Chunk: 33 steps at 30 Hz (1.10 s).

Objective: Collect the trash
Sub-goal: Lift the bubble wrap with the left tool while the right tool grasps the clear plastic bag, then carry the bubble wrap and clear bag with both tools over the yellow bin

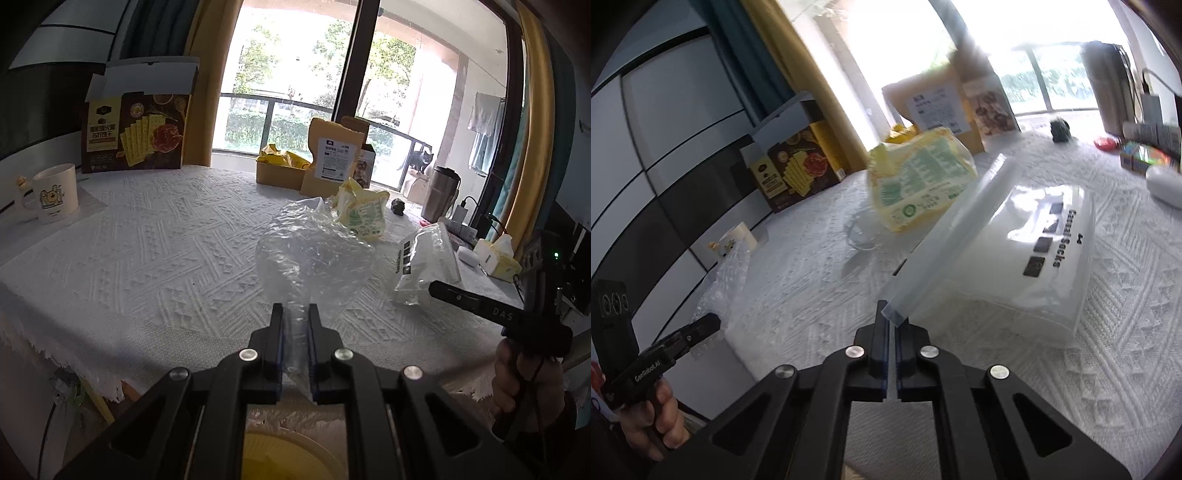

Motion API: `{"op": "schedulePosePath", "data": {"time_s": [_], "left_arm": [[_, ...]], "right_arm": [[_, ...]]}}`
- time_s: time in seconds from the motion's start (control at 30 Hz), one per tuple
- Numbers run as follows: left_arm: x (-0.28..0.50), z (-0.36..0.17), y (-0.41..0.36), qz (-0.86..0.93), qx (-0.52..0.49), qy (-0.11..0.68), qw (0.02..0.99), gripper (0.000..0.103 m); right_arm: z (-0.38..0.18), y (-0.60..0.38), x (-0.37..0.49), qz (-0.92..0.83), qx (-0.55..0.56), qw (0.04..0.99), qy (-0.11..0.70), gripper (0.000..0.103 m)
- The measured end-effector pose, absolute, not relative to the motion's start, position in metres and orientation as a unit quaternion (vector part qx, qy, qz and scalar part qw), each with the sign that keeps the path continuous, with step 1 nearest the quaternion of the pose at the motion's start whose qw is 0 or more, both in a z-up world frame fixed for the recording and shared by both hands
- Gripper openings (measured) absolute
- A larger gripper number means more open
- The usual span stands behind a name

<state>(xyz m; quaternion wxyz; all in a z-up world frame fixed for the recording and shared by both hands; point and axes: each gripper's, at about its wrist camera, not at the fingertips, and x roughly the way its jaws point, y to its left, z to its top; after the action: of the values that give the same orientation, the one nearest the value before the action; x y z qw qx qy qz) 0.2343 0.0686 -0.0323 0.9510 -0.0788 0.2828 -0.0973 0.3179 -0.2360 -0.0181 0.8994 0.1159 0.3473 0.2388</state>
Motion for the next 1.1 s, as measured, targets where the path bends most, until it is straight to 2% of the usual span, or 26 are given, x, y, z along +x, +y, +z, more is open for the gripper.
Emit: {"op": "schedulePosePath", "data": {"time_s": [0.67,1.1], "left_arm": [[0.158,0.006,0.077,-0.073,-0.071,0.236,0.967,0.009],[0.106,-0.010,0.101,-0.043,-0.084,0.255,0.962,0.009]], "right_arm": [[0.049,-0.209,0.236,0.316,0.062,0.908,0.268,0.000],[0.052,-0.165,0.177,0.380,0.024,0.885,0.269,0.000]]}}
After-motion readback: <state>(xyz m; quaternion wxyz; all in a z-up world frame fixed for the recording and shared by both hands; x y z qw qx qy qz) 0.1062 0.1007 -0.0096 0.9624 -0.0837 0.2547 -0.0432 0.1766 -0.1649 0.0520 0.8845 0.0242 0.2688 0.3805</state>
